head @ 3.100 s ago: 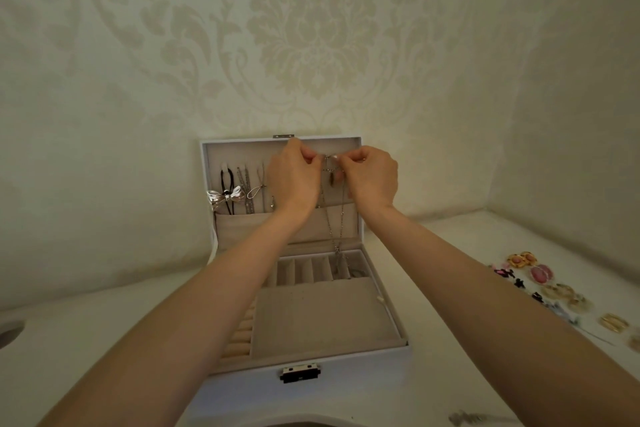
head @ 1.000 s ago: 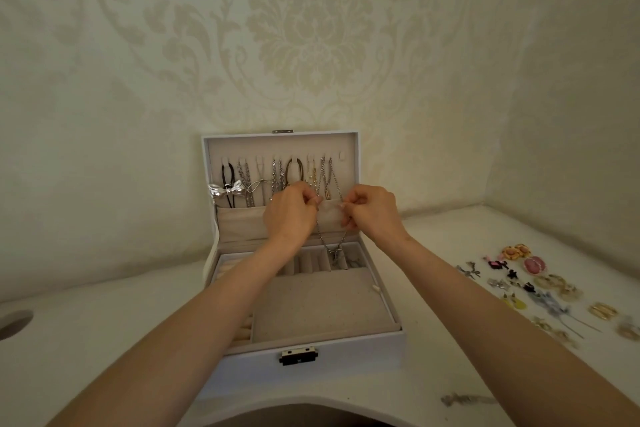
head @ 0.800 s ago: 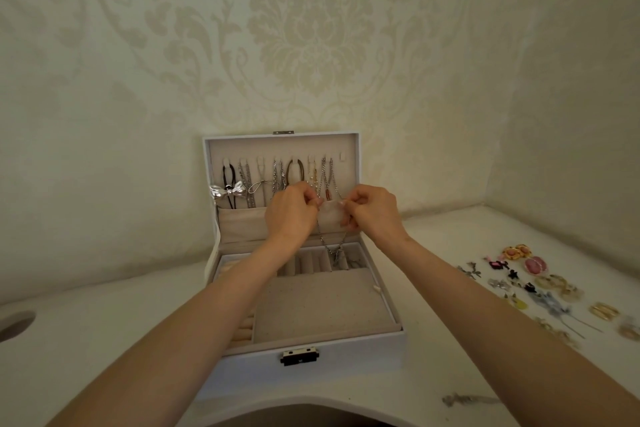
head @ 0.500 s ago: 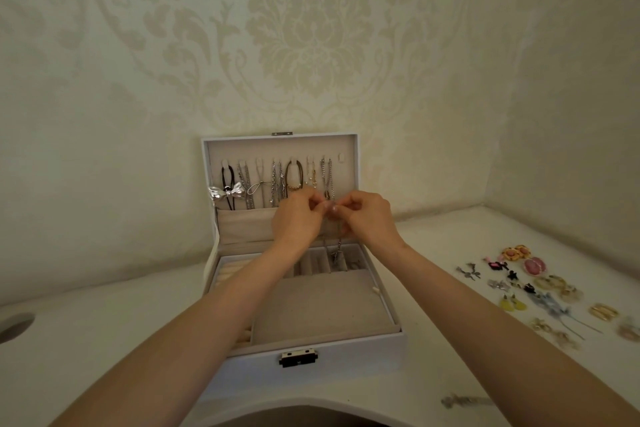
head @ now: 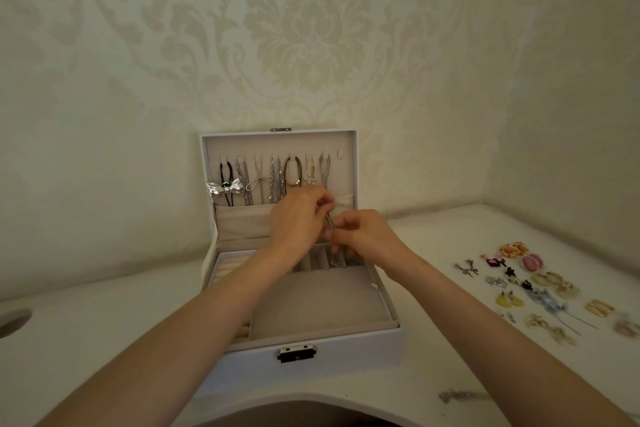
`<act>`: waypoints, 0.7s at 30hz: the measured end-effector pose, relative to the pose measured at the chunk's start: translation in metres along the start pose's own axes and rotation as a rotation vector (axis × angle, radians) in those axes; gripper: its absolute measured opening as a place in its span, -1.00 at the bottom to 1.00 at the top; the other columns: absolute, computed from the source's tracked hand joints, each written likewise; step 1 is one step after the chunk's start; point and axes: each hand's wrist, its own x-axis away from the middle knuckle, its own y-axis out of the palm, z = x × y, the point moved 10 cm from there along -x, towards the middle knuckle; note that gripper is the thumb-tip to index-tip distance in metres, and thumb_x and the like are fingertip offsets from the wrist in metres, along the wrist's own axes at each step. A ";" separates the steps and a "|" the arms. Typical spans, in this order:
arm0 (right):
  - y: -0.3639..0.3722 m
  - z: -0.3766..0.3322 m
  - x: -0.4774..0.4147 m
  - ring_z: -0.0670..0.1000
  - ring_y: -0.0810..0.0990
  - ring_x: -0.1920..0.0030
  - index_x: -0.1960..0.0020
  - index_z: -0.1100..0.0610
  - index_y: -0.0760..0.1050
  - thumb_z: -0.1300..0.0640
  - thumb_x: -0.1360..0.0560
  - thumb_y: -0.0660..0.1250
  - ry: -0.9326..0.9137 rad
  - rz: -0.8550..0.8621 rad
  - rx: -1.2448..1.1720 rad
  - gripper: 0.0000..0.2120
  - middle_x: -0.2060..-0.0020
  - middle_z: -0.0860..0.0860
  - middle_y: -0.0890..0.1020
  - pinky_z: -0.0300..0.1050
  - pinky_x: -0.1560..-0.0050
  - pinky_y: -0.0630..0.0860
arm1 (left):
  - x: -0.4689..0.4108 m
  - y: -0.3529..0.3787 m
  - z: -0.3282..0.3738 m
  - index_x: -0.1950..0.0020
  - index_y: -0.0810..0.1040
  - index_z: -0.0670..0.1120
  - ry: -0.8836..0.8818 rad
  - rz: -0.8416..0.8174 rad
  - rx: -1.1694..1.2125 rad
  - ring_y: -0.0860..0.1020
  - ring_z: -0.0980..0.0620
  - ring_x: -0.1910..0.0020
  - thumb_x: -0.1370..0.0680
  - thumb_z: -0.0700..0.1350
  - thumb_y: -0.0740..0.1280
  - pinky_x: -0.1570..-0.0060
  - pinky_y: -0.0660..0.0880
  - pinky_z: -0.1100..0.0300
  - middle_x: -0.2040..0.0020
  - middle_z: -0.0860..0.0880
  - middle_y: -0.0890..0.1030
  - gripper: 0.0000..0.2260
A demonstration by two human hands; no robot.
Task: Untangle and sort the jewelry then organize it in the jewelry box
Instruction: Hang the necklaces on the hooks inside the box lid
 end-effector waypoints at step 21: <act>-0.054 -0.044 0.005 -0.06 0.34 0.57 0.09 0.21 0.58 0.26 -0.50 0.35 -0.212 0.171 -0.422 -0.95 0.43 0.07 0.60 -0.30 0.55 0.21 | 0.003 0.003 0.008 -0.18 0.56 -0.14 0.064 -0.020 -0.243 0.45 -0.11 -0.12 -0.56 -0.24 0.22 0.06 0.39 0.05 -0.14 -0.07 0.57 -0.77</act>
